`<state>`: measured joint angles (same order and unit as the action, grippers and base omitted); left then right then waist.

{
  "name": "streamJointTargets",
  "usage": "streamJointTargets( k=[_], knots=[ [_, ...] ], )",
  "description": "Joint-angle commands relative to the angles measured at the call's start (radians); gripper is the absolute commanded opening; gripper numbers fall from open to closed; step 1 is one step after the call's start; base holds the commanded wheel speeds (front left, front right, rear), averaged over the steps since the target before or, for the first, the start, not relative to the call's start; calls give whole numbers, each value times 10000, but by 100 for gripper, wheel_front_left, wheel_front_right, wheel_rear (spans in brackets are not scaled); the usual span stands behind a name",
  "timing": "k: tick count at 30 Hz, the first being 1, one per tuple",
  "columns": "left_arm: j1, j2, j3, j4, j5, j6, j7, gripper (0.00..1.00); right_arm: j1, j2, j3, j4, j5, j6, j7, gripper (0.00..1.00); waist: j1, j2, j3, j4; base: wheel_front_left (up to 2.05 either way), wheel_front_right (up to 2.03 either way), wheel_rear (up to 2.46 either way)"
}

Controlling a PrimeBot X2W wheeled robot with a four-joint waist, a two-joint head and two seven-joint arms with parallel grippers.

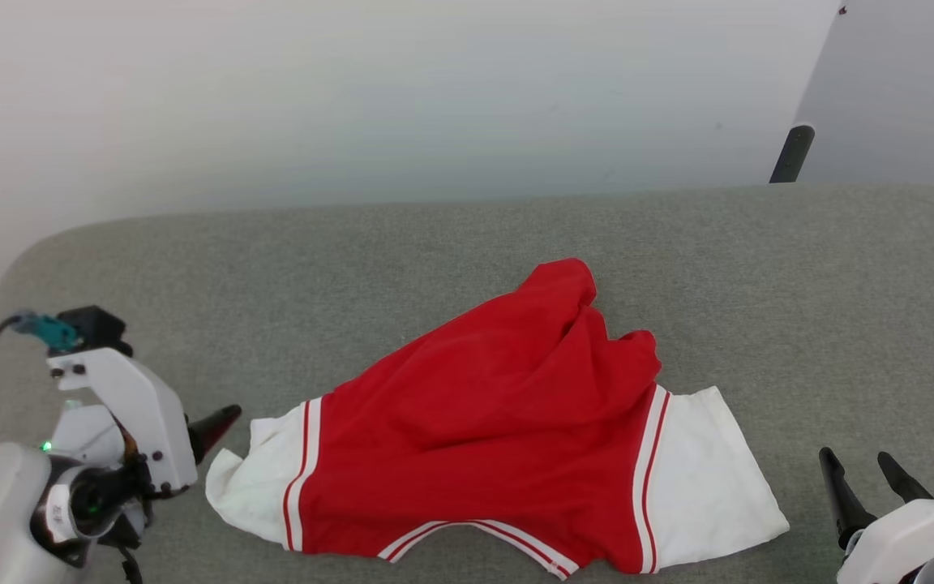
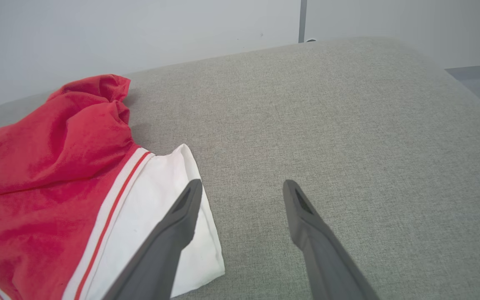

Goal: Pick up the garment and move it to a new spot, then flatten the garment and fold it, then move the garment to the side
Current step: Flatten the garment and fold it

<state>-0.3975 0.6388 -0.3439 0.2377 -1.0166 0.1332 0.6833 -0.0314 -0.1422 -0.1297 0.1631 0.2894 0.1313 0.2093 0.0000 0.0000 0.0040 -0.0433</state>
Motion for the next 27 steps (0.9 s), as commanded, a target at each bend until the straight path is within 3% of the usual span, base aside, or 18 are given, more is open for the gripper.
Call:
streamJointTargets(
  k=[1,16,27],
  knots=[
    [-18,35,-127,-9,153,-163,23,100,88,-6,9,-80,18,-10,14,100,0,0,-46,-27,0,0,0],
    [-1581,-52,-1397,2091,1149,-1902,160,100,-152,-22,81,-668,26,-10,125,100,0,0,813,-736,0,0,0],
    [-2050,-77,-1778,3209,1303,-2227,353,100,-242,70,-39,-780,-79,-10,122,100,0,0,1240,-968,0,0,0]
  ],
)
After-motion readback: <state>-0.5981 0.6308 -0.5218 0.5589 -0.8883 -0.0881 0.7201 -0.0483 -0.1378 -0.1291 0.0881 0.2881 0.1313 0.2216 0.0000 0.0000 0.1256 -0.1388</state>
